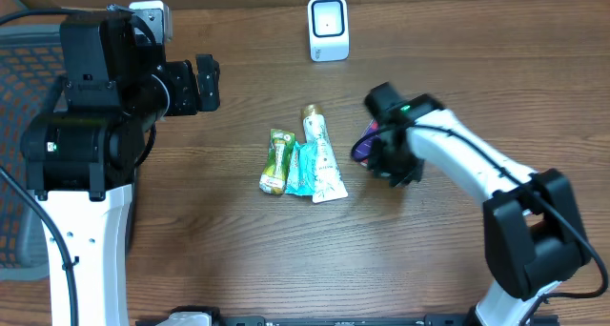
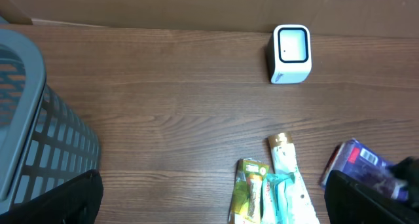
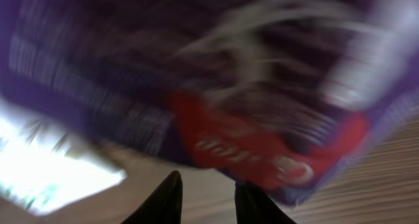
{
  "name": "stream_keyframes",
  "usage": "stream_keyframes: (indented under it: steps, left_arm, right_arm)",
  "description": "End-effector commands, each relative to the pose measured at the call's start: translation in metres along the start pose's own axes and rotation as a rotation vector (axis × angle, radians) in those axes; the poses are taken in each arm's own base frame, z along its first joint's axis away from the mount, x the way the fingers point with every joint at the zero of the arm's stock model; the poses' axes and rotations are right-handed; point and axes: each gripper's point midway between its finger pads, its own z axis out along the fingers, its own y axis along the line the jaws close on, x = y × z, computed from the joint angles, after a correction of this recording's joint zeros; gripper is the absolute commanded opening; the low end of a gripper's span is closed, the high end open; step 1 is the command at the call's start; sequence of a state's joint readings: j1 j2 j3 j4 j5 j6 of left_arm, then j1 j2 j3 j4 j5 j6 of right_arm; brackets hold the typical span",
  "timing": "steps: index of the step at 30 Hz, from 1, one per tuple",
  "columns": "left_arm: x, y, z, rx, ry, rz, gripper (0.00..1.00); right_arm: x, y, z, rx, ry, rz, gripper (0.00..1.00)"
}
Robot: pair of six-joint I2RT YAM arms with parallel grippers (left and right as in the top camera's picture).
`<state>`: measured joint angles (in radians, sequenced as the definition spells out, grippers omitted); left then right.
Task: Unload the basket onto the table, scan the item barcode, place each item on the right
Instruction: 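Grasp the purple snack bag with the right gripper and lift it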
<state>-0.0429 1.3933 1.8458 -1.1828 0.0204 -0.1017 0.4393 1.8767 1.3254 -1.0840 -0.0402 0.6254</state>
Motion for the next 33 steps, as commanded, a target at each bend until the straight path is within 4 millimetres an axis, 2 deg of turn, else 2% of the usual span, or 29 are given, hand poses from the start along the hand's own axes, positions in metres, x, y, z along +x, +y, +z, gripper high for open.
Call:
stream_keyframes:
  steps: [1,3,5,8,9,12,15,18,21,26,33]
  left_arm:
    - [-0.002,0.003,0.001,-0.011,-0.003,0.010,0.99]
    - [-0.002,0.003,0.001,-0.011,-0.003,0.010,0.99]
    - [-0.002,0.003,0.001,-0.011,-0.003,0.010,1.00]
    - [-0.002,0.003,0.001,-0.011,-0.003,0.010,1.00]
    - [-0.002,0.003,0.001,-0.011,-0.003,0.010,0.99]
    - [-0.002,0.003,0.001,-0.011,-0.003,0.010,1.00]
    - [-0.002,0.003,0.001,-0.011,-0.003,0.010,1.00]
    - [-0.002,0.003,0.001,-0.011,-0.003,0.010,0.99]
    - [-0.002,0.003,0.001,-0.011,-0.003,0.010,0.99]
    - [-0.002,0.003,0.001,-0.011,-0.003,0.010,1.00]
    - [-0.002,0.003,0.001,-0.011,-0.003,0.010,1.00]
  right_arm:
    - [-0.036,-0.027,-0.014,0.021,-0.078,0.012,0.28]
    - [-0.038,-0.024,-0.018,-0.052,-0.046,-0.029,0.27]
    - [-0.038,-0.009,-0.033,-0.190,-0.021,-0.101,0.27]
    - [-0.041,0.005,-0.071,-0.348,-0.064,-0.164,0.28]
    - [-0.043,0.004,-0.093,-0.396,-0.097,-0.178,0.32]
    - [-0.044,-0.014,-0.126,-0.417,-0.171,-0.208,0.50]
    - [-0.053,-0.039,-0.141,-0.415,-0.231,-0.195,0.54]
    - [-0.067,-0.057,-0.140,-0.433,-0.258,-0.180,0.58]
    - [-0.078,-0.060,-0.129,-0.497,-0.262,-0.209,0.63]
    - [-0.084,-0.057,-0.095,-0.571,-0.187,-0.261,0.65]
    - [-0.092,-0.057,-0.050,-0.566,-0.106,-0.288,0.66]
